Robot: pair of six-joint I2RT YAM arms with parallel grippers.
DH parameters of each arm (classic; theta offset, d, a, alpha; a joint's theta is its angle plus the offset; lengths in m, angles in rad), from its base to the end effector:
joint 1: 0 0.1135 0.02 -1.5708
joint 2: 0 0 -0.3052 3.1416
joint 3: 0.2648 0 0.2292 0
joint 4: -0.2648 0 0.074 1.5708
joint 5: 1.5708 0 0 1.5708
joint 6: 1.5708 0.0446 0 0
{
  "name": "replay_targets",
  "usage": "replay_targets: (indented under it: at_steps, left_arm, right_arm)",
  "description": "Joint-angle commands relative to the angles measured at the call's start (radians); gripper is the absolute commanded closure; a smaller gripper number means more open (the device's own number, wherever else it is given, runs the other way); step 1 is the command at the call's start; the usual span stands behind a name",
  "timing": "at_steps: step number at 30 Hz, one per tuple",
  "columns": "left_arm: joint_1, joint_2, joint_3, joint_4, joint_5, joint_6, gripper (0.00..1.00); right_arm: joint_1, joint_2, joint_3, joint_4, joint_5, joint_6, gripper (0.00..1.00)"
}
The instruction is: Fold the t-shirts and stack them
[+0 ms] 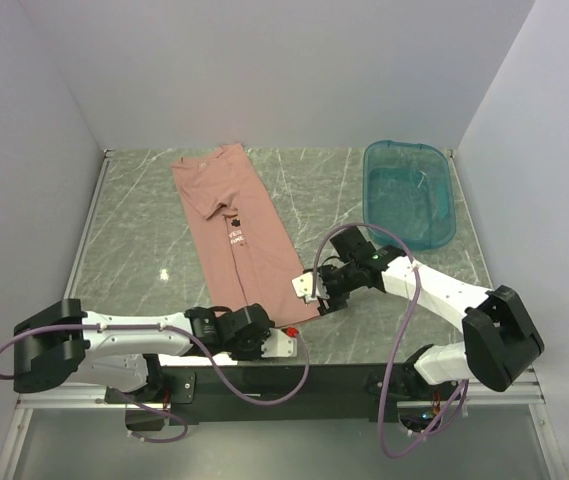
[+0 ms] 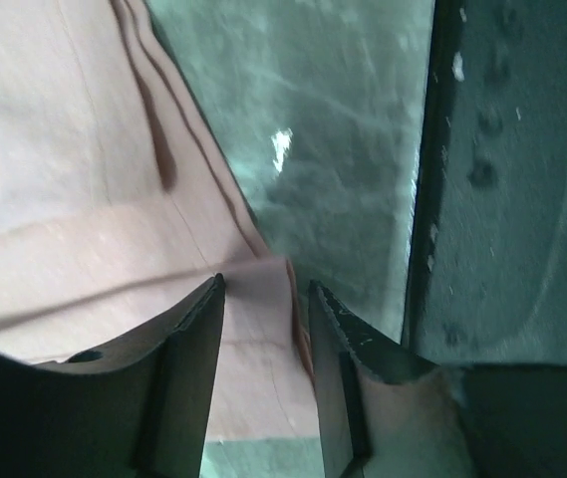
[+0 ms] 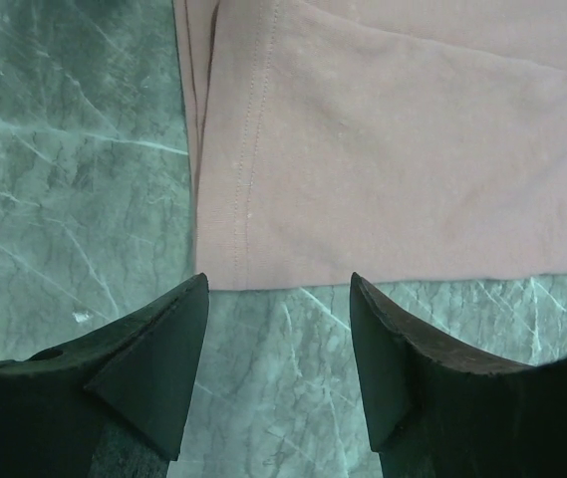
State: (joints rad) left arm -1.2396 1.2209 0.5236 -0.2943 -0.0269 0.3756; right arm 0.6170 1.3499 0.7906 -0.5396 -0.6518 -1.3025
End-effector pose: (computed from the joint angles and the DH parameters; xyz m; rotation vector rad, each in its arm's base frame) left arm 0.0624 -0.1778 0.2049 1.8640 1.7974 -0.2914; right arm 0.1656 0.1506 0.2473 -2.1028 1.2320 0.5769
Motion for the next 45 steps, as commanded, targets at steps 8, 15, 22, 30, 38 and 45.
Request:
replay_targets:
  at_steps: [8, 15, 22, 30, 38, 45]
  left_arm:
    - [-0.024, 0.075, 0.024, -0.003, -0.106, -0.035, 0.6]
    - [-0.029, -0.014, 0.015, -0.02, -0.125, -0.041, 0.49]
    - [-0.031, 0.032, -0.007, -0.003, -0.105, -0.043, 0.48]
    - [-0.031, 0.084, -0.007, 0.004, -0.081, -0.047, 0.57]
    - [-0.032, 0.1, -0.007, 0.01, -0.068, -0.049, 1.0]
    - [-0.031, 0.045, -0.001, -0.02, -0.077, -0.037, 1.0]
  right_arm:
    - [-0.034, -0.051, -0.017, -0.002, -0.06, 0.0, 0.35]
    - [-0.036, -0.043, -0.019, 0.001, -0.058, -0.001, 0.35]
    - [-0.034, -0.041, -0.013, -0.008, -0.063, 0.003, 0.35]
    - [-0.037, -0.052, -0.019, -0.008, -0.072, -0.003, 0.36]
    - [-0.037, -0.052, -0.022, -0.019, -0.069, -0.02, 0.36]
    - [-0.031, -0.043, -0.016, -0.042, -0.077, -0.044, 0.36]
